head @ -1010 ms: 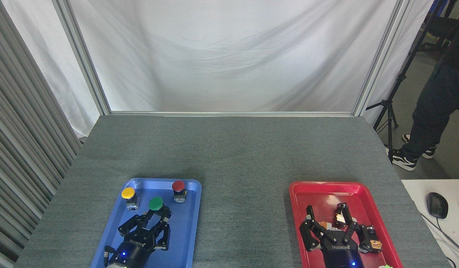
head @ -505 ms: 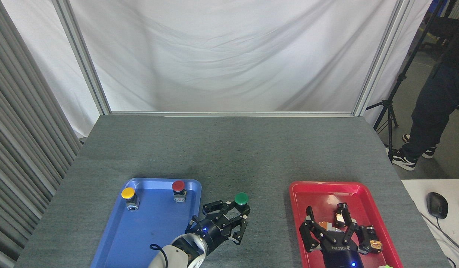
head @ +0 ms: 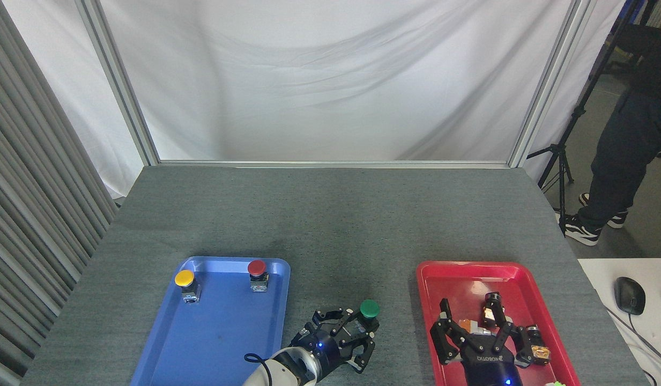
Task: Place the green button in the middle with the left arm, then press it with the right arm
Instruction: 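Carry the green button toward the table middle between the trays, then set the green button on the table and withdraw the left hand, then move the right hand over the green button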
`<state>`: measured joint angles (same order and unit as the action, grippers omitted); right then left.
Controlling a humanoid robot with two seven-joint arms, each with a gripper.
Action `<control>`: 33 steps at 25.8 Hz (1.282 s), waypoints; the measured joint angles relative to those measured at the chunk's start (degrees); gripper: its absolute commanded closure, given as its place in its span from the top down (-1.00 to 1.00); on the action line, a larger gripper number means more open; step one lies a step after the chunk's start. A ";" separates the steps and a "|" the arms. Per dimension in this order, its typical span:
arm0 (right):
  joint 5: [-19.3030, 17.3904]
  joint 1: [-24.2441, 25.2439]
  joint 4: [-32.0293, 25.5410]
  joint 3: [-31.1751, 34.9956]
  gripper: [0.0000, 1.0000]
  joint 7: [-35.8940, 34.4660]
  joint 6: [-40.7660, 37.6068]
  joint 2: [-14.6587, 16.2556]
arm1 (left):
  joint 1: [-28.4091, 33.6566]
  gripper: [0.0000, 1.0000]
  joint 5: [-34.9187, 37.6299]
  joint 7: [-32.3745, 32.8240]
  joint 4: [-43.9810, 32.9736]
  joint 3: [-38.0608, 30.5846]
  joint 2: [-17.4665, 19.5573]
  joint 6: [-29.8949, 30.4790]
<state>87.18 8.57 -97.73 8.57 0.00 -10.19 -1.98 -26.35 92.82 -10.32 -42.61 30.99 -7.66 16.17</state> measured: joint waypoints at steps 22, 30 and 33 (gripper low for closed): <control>6.04 -0.71 0.38 -7.22 -1.00 0.46 0.48 -0.59 | 36.69 0.99 -5.30 0.02 -48.93 -27.28 13.67 -21.01; 7.04 -3.07 3.20 -11.34 -1.00 2.37 3.62 -0.69 | 38.50 0.99 -12.45 -0.22 -49.86 -30.43 13.64 -21.33; 7.14 -4.78 5.27 -13.60 -1.00 2.74 5.87 -0.71 | 38.35 0.99 -12.91 -0.23 -49.67 -30.48 13.64 -21.33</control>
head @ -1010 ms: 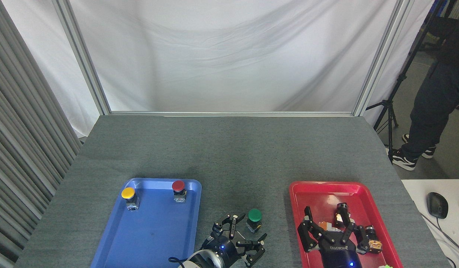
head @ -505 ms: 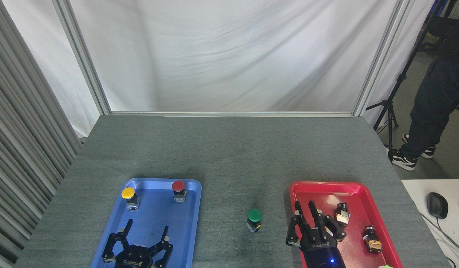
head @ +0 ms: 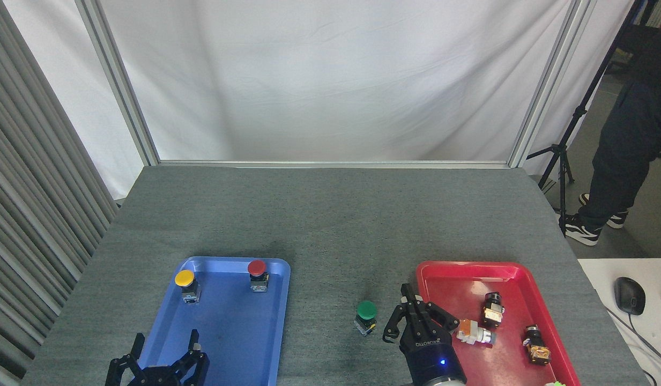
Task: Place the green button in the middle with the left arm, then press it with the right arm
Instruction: 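Move the right hand over the green button, then press down on the green button with the right hand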
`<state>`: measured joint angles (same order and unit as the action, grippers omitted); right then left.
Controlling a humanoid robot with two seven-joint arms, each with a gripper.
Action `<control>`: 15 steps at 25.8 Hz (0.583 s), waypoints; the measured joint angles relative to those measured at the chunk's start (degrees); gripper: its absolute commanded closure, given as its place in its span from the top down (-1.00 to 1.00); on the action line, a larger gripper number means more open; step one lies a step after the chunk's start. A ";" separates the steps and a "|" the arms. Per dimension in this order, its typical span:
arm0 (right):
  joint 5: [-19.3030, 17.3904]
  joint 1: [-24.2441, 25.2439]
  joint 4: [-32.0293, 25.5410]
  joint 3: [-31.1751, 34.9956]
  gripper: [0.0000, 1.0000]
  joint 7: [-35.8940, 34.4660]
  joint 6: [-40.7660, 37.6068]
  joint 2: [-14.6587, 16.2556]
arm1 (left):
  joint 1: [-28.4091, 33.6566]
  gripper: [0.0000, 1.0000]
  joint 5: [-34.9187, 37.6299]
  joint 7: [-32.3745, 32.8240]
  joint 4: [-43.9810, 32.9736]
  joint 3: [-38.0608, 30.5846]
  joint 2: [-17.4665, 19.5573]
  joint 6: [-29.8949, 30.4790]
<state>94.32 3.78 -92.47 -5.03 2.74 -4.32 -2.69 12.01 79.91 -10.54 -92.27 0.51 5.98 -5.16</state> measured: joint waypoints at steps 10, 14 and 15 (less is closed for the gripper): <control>1.20 -2.98 9.12 -3.71 -1.00 0.23 3.40 0.05 | -0.23 0.99 -0.39 0.17 0.56 -0.51 0.22 -0.73; 1.33 -3.43 10.91 -4.68 -1.00 0.12 3.53 -0.29 | -0.40 0.99 -0.33 0.17 0.51 -1.06 -0.02 -0.95; 1.35 -3.49 11.11 -4.96 -1.00 0.00 3.64 -0.34 | -0.55 0.99 -0.33 0.14 0.51 -1.10 -0.06 -0.95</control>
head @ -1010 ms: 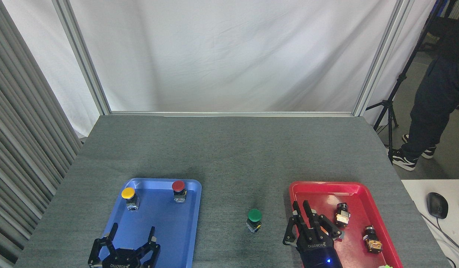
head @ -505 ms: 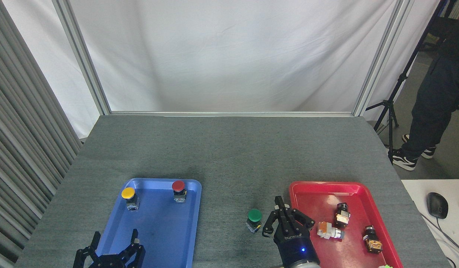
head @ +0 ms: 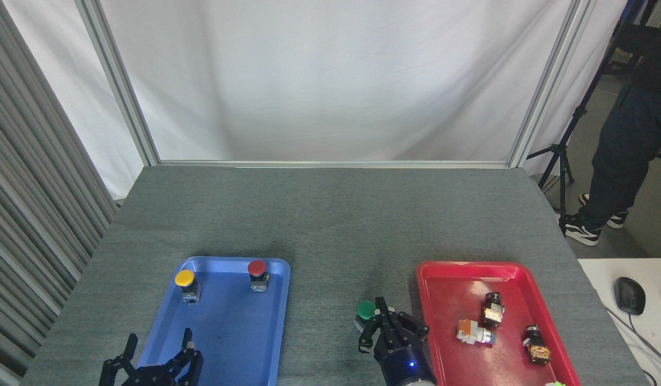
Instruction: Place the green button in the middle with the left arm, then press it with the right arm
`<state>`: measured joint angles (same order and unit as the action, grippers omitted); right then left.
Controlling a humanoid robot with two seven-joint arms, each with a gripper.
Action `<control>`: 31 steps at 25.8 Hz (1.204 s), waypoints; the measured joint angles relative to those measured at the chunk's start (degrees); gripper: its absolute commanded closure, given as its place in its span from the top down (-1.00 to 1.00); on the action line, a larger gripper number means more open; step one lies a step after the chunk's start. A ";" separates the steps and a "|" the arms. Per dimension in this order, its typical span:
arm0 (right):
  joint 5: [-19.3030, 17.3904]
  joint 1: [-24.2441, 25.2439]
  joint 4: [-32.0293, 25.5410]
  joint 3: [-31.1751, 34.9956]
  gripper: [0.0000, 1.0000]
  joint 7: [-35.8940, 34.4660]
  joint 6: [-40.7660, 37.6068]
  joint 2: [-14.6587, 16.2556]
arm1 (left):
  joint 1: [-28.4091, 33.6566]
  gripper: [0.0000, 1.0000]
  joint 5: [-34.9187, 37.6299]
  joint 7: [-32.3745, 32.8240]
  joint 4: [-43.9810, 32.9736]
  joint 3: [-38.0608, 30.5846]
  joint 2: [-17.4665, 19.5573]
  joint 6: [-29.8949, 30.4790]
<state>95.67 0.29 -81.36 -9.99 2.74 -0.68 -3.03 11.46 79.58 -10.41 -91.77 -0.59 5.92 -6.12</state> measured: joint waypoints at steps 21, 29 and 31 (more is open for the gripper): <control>-0.36 -2.23 5.86 -0.90 -1.00 -2.08 2.09 -0.11 | -0.48 1.00 -0.09 -0.03 0.19 -0.33 0.05 -0.04; -0.73 -1.58 -3.15 -0.67 0.97 -2.38 1.93 0.24 | -0.45 1.00 -0.04 -0.03 0.19 -0.29 0.12 0.02; -0.75 -1.32 -4.79 -0.16 1.00 -2.44 1.90 0.68 | -0.45 1.00 -0.04 -0.03 0.19 -0.29 0.13 0.05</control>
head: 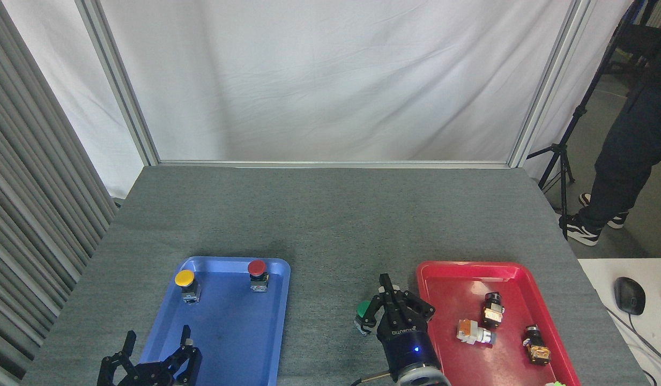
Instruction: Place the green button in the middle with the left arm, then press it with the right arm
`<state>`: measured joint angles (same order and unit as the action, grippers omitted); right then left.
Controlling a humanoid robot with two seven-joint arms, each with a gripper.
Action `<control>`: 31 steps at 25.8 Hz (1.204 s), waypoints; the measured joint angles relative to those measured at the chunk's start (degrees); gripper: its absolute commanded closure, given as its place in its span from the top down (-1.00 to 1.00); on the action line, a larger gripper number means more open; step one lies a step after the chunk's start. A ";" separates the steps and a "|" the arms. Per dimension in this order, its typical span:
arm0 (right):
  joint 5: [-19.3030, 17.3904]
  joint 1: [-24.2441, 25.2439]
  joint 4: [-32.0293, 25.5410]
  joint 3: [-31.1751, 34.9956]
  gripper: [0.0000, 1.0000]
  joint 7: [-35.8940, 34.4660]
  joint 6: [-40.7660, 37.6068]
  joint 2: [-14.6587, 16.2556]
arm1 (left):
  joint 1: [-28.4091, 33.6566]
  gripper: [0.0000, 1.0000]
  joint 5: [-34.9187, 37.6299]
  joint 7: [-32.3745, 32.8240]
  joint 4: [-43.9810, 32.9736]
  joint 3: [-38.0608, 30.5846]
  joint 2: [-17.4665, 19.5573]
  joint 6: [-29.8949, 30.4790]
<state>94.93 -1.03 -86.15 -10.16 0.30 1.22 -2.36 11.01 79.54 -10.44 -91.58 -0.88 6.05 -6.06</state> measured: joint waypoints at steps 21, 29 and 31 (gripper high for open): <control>-5.98 8.90 -6.20 12.30 0.99 -3.94 -4.09 4.59 | 0.37 1.00 -0.20 0.11 0.00 0.00 0.23 0.11; -7.05 9.96 -7.29 14.66 0.99 -4.30 -5.40 4.82 | 0.46 1.00 -0.34 0.19 -0.11 0.00 0.24 0.41; -7.09 9.99 -7.35 14.79 0.99 -4.40 -5.48 4.91 | 0.40 1.00 -0.35 0.34 -0.12 0.00 0.25 0.51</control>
<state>87.84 8.96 -93.49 4.64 -4.10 -4.26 2.55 11.41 79.19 -10.09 -91.70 -0.88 6.30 -5.55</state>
